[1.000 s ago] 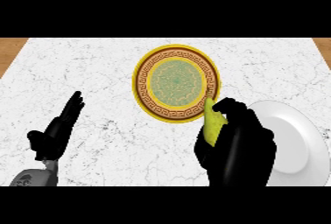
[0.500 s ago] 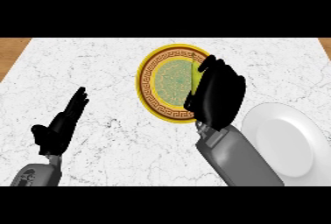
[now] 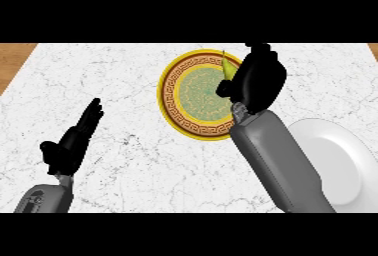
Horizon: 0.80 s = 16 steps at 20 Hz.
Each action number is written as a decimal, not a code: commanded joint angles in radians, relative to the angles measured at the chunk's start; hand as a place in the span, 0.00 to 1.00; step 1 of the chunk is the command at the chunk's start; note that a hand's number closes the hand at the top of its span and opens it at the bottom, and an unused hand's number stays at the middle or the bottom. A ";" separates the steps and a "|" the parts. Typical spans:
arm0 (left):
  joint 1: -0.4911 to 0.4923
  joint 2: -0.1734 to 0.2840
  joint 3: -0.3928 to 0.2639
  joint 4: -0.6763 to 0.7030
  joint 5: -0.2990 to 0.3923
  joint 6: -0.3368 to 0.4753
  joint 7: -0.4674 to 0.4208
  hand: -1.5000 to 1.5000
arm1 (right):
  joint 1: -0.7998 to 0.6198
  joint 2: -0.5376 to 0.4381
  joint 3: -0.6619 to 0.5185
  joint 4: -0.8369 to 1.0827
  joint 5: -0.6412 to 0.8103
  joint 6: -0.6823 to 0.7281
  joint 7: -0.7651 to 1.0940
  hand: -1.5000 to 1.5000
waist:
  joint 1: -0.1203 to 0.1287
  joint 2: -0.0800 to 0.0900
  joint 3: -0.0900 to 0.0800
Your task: Pick the pear from the plate and place it in the plate
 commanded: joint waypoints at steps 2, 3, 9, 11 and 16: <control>0.004 -0.038 -0.020 0.000 -0.014 0.023 -0.007 0.50 | -0.025 0.009 -0.098 0.132 -0.059 -0.242 0.161 0.00 | 0.004 0.004 0.001; -0.025 0.005 0.019 0.011 0.014 -0.007 0.018 0.50 | -0.020 0.009 -0.080 0.125 -0.078 -0.261 0.187 0.00 | 0.003 0.001 0.001; 0.011 -0.010 0.002 0.016 -0.022 0.021 -0.024 0.50 | -0.028 0.010 -0.138 0.083 -0.004 -0.514 0.117 0.00 | -0.009 -0.007 0.001; 0.021 -0.008 0.008 0.026 -0.013 0.011 -0.019 0.50 | -0.004 0.010 -0.145 0.055 0.006 -0.589 0.115 0.00 | -0.020 -0.011 0.001; 0.024 0.002 0.030 0.008 0.005 0.011 0.000 0.50 | 0.132 0.010 -0.124 -0.058 -0.081 -0.774 0.047 0.00 | -0.047 -0.022 0.002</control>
